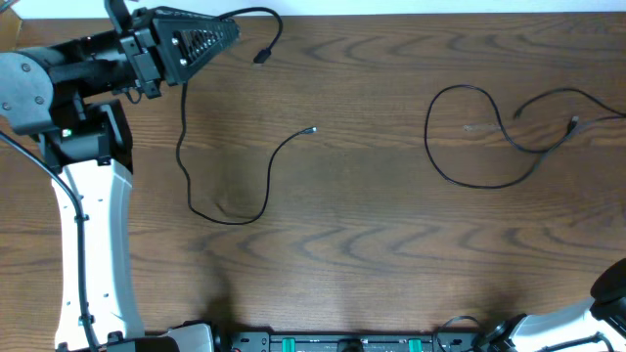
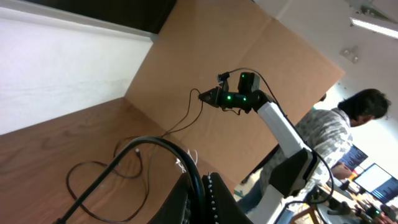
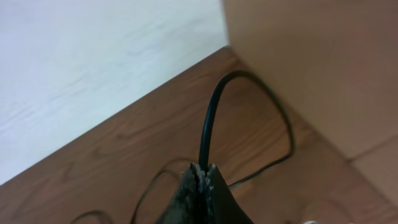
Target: Untangle cables
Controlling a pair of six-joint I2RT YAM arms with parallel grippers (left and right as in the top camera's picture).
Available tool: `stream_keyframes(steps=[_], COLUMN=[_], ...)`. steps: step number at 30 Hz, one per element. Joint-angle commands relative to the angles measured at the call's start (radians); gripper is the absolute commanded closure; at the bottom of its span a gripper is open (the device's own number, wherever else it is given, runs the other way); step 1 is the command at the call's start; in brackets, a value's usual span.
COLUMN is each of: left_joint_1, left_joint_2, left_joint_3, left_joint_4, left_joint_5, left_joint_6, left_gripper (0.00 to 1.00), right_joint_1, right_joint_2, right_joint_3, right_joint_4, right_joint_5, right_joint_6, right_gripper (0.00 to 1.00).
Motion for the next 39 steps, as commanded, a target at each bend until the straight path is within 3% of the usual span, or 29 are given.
stream_keyframes(steps=[1, 7, 19, 20, 21, 22, 26, 31, 35, 39], left_joint_1=[-0.059, -0.198, -0.4, -0.409, -0.412, -0.417, -0.419, -0.42, -0.42, -0.42], left_joint_2=[0.012, 0.106, 0.294, 0.3, 0.301, 0.302, 0.301, 0.301, 0.301, 0.301], left_joint_3=[0.016, 0.016, 0.016, 0.016, 0.016, 0.016, 0.016, 0.016, 0.016, 0.016], left_joint_4=[0.009, 0.006, -0.013, -0.013, -0.014, -0.014, -0.014, -0.013, -0.013, -0.01], left_joint_5=[-0.017, -0.054, -0.095, -0.096, -0.095, -0.093, -0.087, -0.068, -0.064, -0.022], left_joint_6=[0.004, 0.01, 0.028, 0.034, 0.037, 0.037, 0.037, 0.037, 0.037, 0.037], left_gripper=[0.92, 0.92, 0.92, 0.92, 0.92, 0.92, 0.92, 0.92, 0.92, 0.92], right_joint_1=[-0.05, -0.081, -0.149, -0.148, -0.148, -0.148, -0.13, -0.015, 0.157, 0.324], right_joint_2=[0.001, 0.041, 0.113, 0.114, 0.114, 0.111, 0.092, 0.088, 0.088, 0.088], right_joint_3=[0.006, 0.006, 0.006, 0.006, 0.006, 0.006, 0.006, 0.003, -0.022, -0.042], right_joint_4=[0.026, 0.043, 0.12, 0.12, 0.122, 0.127, 0.117, -0.1, -0.281, -0.369], right_joint_5=[0.04, 0.141, 0.142, 0.141, 0.136, 0.102, -0.076, -0.191, -0.174, -0.028], right_joint_6=[-0.048, -0.103, -0.11, -0.109, -0.109, -0.109, -0.08, -0.174, -0.286, -0.354], right_gripper=[0.99, 0.99, 0.99, 0.48, 0.09, 0.01, 0.01, 0.01, 0.01, 0.01])
